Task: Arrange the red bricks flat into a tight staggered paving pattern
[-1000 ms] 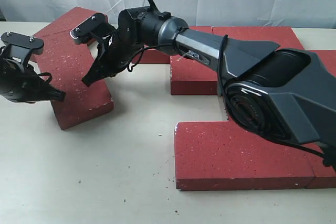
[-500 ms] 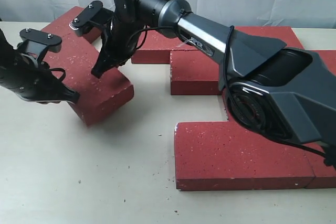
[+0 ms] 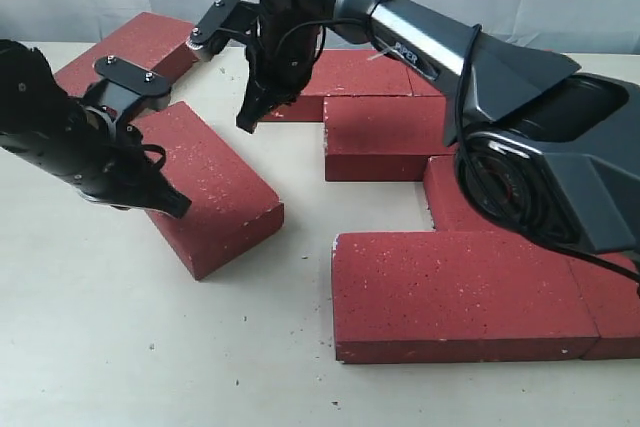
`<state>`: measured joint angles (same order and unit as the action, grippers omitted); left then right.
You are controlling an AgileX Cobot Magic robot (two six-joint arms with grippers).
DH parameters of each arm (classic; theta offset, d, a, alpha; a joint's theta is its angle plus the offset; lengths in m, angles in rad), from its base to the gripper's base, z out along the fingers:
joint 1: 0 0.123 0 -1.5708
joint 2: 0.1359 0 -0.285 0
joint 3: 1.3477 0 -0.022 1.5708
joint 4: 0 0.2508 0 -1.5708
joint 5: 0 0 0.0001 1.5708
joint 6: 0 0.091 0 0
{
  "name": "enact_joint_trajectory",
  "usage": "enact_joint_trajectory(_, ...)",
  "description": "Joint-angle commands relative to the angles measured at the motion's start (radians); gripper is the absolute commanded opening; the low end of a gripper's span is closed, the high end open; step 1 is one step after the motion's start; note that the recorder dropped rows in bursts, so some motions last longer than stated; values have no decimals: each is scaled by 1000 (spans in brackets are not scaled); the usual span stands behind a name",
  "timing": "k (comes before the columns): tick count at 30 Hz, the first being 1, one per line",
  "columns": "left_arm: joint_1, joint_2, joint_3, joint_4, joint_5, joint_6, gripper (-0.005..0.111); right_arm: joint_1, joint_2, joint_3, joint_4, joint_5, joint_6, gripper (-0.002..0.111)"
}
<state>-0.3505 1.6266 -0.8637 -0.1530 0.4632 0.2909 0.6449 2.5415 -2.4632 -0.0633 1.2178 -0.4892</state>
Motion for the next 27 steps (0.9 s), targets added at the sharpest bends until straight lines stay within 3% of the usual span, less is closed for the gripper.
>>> enact_joint_trajectory(1,34,-43,-3,86,-62,1,0,-17,-68,16,31,3,75,-1)
enact_joint_trajectory(3,122,-63,-3,95,-143,-4,0,-17,-112,49,100,3,75,-1)
enact_joint_trajectory(6,195,-45,-3,15,-284,-12,0,-17,-161,139,166,3,69,-1)
enact_joint_trajectory(8,225,11,-20,20,-408,8,0,-17,-231,289,241,3,16,-1)
enact_joint_trajectory(13,228,207,-228,33,-366,4,0,-8,-424,649,567,3,-232,-1)
enact_joint_trajectory(19,228,326,-366,37,-271,8,0,54,-495,918,517,-63,-302,-1)
enact_joint_trajectory(23,228,396,-430,37,-221,8,0,75,-487,977,530,-178,-367,-1)
enact_joint_trajectory(27,215,447,-471,36,-175,29,0,75,-487,977,530,-182,-367,-1)
